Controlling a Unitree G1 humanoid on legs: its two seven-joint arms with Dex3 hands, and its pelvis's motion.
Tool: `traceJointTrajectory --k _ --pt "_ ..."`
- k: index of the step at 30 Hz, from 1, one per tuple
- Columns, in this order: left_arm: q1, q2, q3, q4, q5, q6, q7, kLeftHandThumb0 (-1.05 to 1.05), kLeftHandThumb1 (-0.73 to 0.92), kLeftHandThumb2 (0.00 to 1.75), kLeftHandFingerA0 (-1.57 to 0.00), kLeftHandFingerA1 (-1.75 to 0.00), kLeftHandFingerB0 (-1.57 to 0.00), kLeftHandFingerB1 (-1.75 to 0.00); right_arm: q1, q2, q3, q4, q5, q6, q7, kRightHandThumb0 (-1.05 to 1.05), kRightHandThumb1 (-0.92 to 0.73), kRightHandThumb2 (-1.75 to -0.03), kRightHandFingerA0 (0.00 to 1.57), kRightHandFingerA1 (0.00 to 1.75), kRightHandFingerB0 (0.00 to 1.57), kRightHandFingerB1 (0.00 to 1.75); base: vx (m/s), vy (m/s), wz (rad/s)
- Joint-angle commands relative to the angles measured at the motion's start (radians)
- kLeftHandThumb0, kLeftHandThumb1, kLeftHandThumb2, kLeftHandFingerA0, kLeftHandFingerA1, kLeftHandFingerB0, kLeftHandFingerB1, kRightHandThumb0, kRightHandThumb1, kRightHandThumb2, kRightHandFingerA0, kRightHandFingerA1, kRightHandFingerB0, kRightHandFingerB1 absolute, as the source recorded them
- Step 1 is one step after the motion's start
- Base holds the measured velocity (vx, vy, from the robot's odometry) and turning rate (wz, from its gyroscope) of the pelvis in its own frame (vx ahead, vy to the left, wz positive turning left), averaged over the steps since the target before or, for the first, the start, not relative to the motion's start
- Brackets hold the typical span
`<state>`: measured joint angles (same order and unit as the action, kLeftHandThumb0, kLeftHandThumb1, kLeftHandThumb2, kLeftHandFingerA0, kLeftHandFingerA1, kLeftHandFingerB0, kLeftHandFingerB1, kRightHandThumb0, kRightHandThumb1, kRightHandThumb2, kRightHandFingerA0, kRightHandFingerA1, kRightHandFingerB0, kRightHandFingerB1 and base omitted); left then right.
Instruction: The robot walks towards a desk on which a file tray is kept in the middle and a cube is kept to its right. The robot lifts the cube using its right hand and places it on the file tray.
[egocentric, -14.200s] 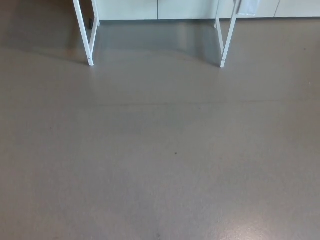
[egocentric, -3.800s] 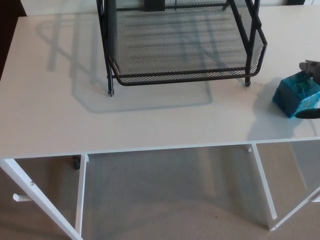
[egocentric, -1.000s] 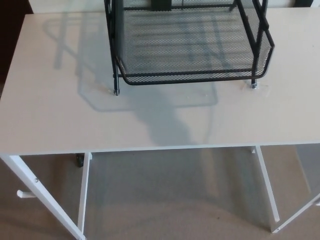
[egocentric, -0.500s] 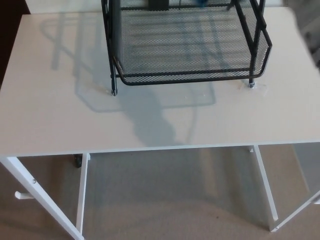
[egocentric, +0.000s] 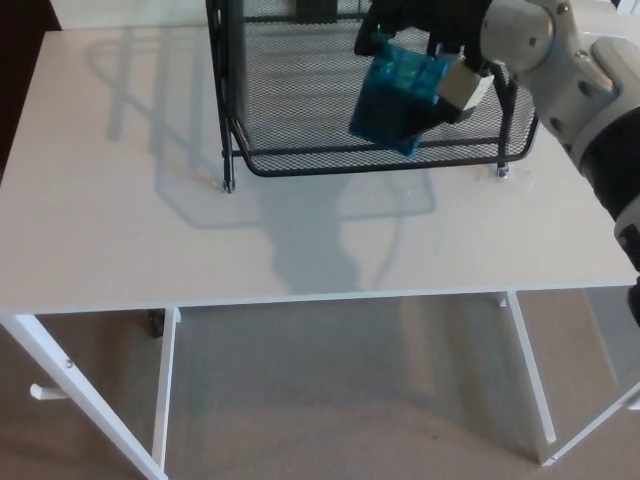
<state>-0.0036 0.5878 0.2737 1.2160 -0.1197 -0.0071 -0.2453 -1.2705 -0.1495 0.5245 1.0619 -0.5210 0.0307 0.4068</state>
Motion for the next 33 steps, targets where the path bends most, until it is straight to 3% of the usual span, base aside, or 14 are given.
traceJointTrajectory --k 1,2,4,11,13,14,15,18,19,21,22,26,27,33 --pt "0.004 0.013 -0.016 0.003 0.025 -0.041 0.004 -1.05 0.82 1.02 -0.72 -1.39 -0.46 -1.47 0.029 -0.013 0.03 -0.02 -0.044 -0.013 -0.008 -0.38 -0.7 -0.6 0.42 1.21 0.2 0.35 0.0 0.0 0.0" --pt "0.004 0.012 -0.014 0.002 0.02 -0.038 0.001 -1.05 0.82 1.01 -0.71 -1.39 -0.44 -1.47 0.022 -0.008 0.011 -0.03 -0.026 0.025 0.003 -0.43 -0.65 -0.59 0.0 0.59 0.13 0.35 0.0 0.0 0.0" --pt "0.005 0.012 -0.02 0.004 0.024 -0.045 -0.001 -1.05 0.83 1.01 -0.72 -1.38 -0.45 -1.47 -0.034 -0.01 0.043 -0.024 -0.067 0.045 0.024 -0.67 -0.5 -0.73 0.0 0.0 0.01 0.28 0.0 0.0 0.0" --pt "0.013 0.011 -0.02 -0.003 0.023 -0.045 0.0 -1.05 0.85 1.0 -0.72 -1.37 -0.48 -1.42 -0.103 -0.016 0.02 -0.065 -0.061 0.052 0.001 -0.94 -0.5 -0.77 0.0 0.17 0.02 0.12 0.0 0.0 0.0" --pt "0.017 0.008 -0.022 -0.002 0.025 -0.049 0.0 -1.05 0.65 1.39 -0.77 -1.33 -0.56 -1.3 -0.12 -0.019 0.046 -0.062 -0.103 0.034 -0.027 -0.95 -0.53 -0.9 0.0 0.31 0.0 0.2 0.0 0.0 0.0" --pt "0.016 0.007 -0.023 -0.001 0.028 -0.05 0.004 -1.05 0.84 1.0 -0.77 -1.38 -0.5 -1.43 -0.123 -0.017 0.044 -0.066 -0.106 0.035 -0.039 -0.85 -0.52 -0.69 0.0 0.0 0.0 0.15 0.0 0.0 0.0" --pt "0.015 0.008 -0.022 0.003 0.029 -0.049 0.005 -1.05 0.65 1.4 -0.78 -1.33 -0.57 -1.31 -0.128 -0.014 0.035 -0.061 -0.095 0.022 -0.048 -0.94 -0.52 -0.89 0.0 0.34 0.0 0.22 0.0 0.0 0.0" --pt "0.017 0.005 -0.012 0.003 0.02 -0.054 -0.006 -1.05 0.63 1.39 -0.77 -1.34 -0.59 -1.32 -0.143 -0.01 -0.008 -0.043 -0.051 0.005 -0.03 -0.93 -0.5 -0.8 0.0 0.28 0.0 0.17 0.0 0.0 0.0" --pt "0.017 0.006 -0.011 -0.001 0.019 -0.051 -0.008 -1.05 0.83 1.01 -0.72 -1.39 -0.51 -1.41 -0.148 -0.011 -0.011 -0.042 -0.055 0.004 -0.029 -0.92 -0.49 -0.79 0.0 0.28 0.0 0.18 0.0 0.0 0.0" --pt "0.017 0.007 -0.011 -0.003 0.02 -0.053 -0.01 -1.05 0.83 1.02 -0.79 -1.38 -0.53 -1.4 -0.15 -0.017 -0.01 -0.045 -0.065 -0.003 -0.029 -0.97 -0.53 -0.85 0.0 0.3 0.0 0.22 0.0 0.0 0.0" --pt "0.017 0.008 -0.015 0.001 0.025 -0.059 -0.009 -1.05 0.66 1.39 -0.82 -1.32 -0.62 -1.31 -0.154 -0.027 0.003 -0.049 -0.083 -0.015 -0.034 -0.98 -0.55 -0.92 0.0 0.33 0.0 0.23 0.0 0.0 0.0" --pt "0.021 0.005 -0.015 0.004 0.026 -0.055 -0.011 -1.05 0.67 1.38 -0.82 -1.3 -0.62 -1.3 -0.189 -0.07 -0.019 -0.085 -0.064 0.026 0.033 -0.86 -0.43 -0.71 0.0 0.16 0.03 0.19 0.0 0.0 0.0" --pt "0.023 0.004 -0.016 0.002 0.026 -0.055 -0.013 -1.05 0.85 1.02 -0.79 -1.33 -0.55 -1.37 -0.198 -0.092 -0.047 -0.104 -0.039 0.041 0.061 -0.88 -0.46 -0.74 0.0 0.15 0.0 0.14 0.0 0.0 0.0" --pt "0.041 0.006 -0.015 0.001 0.026 -0.064 -0.012 -1.05 0.67 1.38 -0.83 -1.3 -0.62 -1.29 -0.198 -0.246 -0.131 -0.211 -0.018 0.017 0.118 -0.93 -0.49 -0.75 0.0 0.0 0.1 0.05 0.0 0.0 0.0"
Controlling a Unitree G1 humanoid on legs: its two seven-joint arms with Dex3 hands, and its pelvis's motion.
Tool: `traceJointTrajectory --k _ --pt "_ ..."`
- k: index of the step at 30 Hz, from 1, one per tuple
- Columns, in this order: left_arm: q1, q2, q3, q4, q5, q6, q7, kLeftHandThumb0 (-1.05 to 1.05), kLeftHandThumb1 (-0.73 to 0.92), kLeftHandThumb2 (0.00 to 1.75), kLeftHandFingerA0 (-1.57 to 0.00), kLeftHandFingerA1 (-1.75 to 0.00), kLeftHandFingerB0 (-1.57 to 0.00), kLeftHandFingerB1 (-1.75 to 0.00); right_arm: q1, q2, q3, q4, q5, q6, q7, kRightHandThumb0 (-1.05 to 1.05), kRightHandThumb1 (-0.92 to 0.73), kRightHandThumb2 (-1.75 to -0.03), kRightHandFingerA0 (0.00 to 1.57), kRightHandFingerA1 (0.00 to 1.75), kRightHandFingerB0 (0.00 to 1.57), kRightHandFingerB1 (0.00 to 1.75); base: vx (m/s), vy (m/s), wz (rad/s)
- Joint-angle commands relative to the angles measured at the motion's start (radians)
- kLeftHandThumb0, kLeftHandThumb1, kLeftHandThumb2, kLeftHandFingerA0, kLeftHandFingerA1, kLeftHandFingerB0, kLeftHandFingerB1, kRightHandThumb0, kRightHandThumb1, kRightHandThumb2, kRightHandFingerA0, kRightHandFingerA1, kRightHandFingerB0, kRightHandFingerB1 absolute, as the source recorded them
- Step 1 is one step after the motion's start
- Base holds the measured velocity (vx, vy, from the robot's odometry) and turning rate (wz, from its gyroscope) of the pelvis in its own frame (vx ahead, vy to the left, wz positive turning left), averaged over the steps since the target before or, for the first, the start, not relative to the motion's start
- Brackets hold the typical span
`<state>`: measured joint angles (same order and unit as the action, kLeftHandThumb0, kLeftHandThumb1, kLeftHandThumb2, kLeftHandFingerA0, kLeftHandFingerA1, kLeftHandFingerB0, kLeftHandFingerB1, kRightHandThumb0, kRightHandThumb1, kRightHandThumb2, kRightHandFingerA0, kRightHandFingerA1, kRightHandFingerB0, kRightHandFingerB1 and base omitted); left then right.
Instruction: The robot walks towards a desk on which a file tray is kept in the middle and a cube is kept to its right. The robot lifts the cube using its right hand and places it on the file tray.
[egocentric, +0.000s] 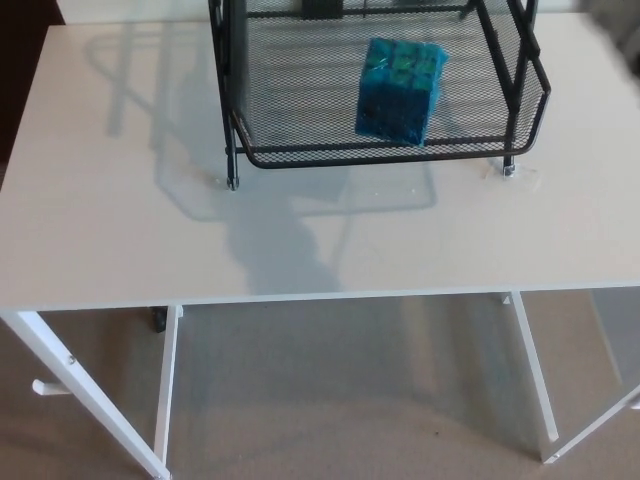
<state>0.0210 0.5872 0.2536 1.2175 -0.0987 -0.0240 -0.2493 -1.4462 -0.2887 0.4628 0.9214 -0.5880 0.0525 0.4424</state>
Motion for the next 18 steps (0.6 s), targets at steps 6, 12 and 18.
traceJointTrajectory --k 6,12,18 --pt "0.016 0.005 0.037 -0.001 -0.022 -0.037 -0.014 -1.05 0.65 1.39 -0.77 -1.35 -0.58 -1.32 0.114 -0.429 -0.304 -0.265 0.175 -0.066 0.163 -0.98 -0.61 -0.93 0.0 0.06 0.0 0.11 0.0 0.0 0.0" --pt "0.013 0.006 0.043 0.003 -0.024 -0.024 -0.009 -1.05 0.84 1.02 -0.76 -1.4 -0.51 -1.43 0.477 -0.692 -0.667 -0.437 0.344 -0.125 0.193 -0.93 -0.59 -0.9 0.0 0.06 0.08 0.09 0.0 0.0 0.0" --pt "-0.007 0.009 0.063 0.003 -0.042 -0.017 0.0 -1.05 0.86 1.02 -0.71 -1.45 -0.48 -1.47 0.88 -0.789 -1.189 -0.334 0.373 0.004 0.11 -0.75 -0.65 -0.6 0.3 0.66 0.06 0.31 0.0 0.0 0.0"
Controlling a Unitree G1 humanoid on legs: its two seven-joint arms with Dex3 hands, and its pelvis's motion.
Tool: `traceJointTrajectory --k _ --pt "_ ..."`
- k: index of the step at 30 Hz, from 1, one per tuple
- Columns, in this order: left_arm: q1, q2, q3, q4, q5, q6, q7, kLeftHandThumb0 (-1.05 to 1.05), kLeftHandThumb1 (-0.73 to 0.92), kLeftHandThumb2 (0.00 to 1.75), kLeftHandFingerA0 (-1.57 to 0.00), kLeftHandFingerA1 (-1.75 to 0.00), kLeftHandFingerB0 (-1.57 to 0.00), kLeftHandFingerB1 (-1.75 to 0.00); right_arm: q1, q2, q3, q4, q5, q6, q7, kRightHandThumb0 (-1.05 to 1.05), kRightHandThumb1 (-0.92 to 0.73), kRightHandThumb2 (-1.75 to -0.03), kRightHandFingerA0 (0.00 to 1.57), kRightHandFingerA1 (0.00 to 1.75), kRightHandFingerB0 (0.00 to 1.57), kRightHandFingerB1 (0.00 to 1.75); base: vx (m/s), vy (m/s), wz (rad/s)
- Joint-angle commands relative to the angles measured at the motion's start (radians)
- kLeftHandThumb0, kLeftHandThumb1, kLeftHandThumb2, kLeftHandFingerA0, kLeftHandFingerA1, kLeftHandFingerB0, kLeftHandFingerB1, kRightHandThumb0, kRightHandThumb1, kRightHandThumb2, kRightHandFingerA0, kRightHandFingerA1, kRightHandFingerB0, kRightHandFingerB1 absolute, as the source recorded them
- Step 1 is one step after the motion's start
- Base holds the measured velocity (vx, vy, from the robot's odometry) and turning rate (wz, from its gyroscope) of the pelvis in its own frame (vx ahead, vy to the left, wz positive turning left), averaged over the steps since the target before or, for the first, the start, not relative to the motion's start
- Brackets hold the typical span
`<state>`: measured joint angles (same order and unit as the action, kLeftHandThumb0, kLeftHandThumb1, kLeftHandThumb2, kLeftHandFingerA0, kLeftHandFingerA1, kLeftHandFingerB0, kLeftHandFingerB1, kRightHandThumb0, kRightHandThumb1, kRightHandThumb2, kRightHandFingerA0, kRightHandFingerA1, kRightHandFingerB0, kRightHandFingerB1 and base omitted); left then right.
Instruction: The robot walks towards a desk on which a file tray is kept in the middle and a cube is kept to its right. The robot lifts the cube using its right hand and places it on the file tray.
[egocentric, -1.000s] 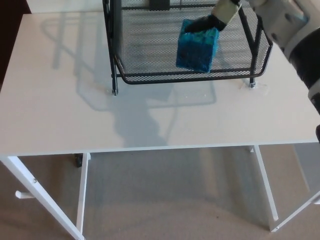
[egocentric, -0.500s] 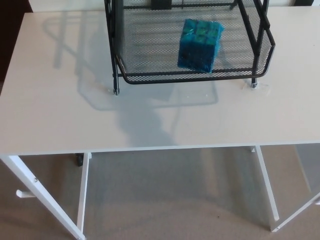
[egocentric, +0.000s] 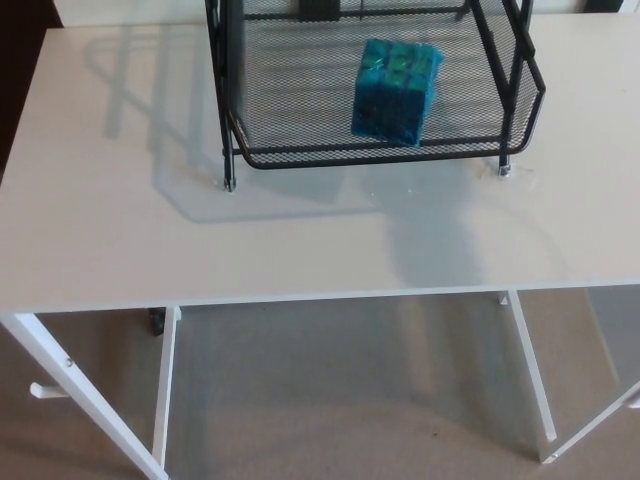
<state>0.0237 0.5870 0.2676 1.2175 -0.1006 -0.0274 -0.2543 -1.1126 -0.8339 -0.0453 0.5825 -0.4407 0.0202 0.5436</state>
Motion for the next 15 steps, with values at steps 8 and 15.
traceJointTrajectory --k 8,15 --pt "-0.026 0.019 0.057 0.004 -0.046 0.001 0.013 -1.05 0.86 1.01 -0.73 -1.45 -0.47 -1.46 1.062 -0.103 -1.018 0.403 0.395 -0.166 -0.476 -0.57 -0.76 -0.62 0.34 0.68 0.16 0.37 0.0 0.0 0.0" --pt "-0.021 0.016 0.049 0.005 -0.034 -0.005 0.039 -1.05 0.9 1.0 -0.72 -1.44 -0.48 -1.45 1.094 0.157 -0.811 0.498 0.278 -0.457 -0.942 -0.44 -0.64 -0.6 0.74 0.52 0.48 0.36 0.0 0.0 0.0"
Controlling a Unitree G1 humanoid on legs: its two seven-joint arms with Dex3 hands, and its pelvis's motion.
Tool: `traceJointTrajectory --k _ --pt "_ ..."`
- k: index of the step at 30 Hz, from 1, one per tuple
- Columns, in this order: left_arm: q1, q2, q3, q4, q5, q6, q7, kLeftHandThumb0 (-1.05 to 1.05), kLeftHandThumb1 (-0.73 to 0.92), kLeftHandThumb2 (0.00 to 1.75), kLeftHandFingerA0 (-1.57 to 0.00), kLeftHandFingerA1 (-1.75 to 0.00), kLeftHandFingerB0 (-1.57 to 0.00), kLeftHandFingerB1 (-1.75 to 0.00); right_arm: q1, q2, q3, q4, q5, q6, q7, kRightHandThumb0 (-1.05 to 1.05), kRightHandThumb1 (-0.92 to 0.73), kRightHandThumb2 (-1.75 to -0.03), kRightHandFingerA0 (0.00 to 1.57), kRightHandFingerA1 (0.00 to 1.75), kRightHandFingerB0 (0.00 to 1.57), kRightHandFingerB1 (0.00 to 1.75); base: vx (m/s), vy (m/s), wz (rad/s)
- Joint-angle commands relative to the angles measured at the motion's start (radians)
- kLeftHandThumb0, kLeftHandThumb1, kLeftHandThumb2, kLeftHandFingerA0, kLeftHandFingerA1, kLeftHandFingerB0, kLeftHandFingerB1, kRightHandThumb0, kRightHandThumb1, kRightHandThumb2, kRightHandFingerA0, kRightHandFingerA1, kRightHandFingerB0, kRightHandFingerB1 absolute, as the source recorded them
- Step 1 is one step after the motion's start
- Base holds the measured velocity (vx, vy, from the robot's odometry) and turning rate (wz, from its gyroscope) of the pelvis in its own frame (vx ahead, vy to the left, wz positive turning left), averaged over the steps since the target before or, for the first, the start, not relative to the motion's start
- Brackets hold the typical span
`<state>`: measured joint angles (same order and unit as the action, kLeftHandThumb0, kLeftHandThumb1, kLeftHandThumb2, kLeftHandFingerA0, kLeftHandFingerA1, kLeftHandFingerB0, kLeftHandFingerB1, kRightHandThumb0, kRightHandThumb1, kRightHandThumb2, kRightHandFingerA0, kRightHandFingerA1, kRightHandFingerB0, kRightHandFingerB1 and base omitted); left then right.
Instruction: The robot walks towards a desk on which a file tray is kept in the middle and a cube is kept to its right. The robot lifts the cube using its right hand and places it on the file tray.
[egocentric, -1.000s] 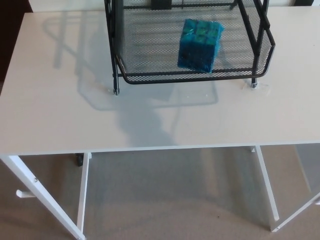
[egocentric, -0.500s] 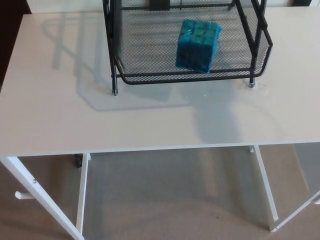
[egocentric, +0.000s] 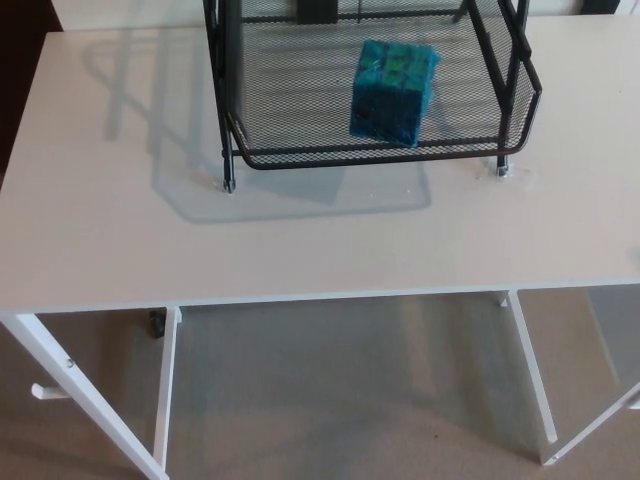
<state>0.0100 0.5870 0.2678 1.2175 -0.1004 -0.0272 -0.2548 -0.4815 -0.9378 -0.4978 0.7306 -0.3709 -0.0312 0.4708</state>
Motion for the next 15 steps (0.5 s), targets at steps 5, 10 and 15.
traceJointTrajectory --k 5,10,15 --pt "-0.004 0.018 0.049 0.004 -0.036 -0.002 0.028 -1.05 0.87 1.02 -0.73 -1.46 -0.49 -1.47 0.474 0.368 -0.367 0.424 0.25 -0.385 -0.967 -0.56 -0.77 -0.63 0.72 0.63 0.44 0.43 0.0 0.0 0.0" --pt "-0.005 0.022 0.045 0.021 -0.029 0.011 0.038 -1.05 0.86 1.01 -0.75 -1.44 -0.51 -1.44 0.489 0.443 -0.455 0.481 0.35 -0.361 -1.003 -0.5 -0.71 -0.64 0.57 1.37 0.36 0.67 0.0 0.0 0.0" --pt "-0.002 0.033 0.024 0.006 -0.008 0.003 0.029 -1.05 0.88 1.01 -0.74 -1.41 -0.49 -1.44 0.487 0.413 -0.428 0.492 0.341 0.017 -0.85 -0.55 -0.92 -0.75 0.06 0.58 0.01 0.34 0.0 0.0 0.0"
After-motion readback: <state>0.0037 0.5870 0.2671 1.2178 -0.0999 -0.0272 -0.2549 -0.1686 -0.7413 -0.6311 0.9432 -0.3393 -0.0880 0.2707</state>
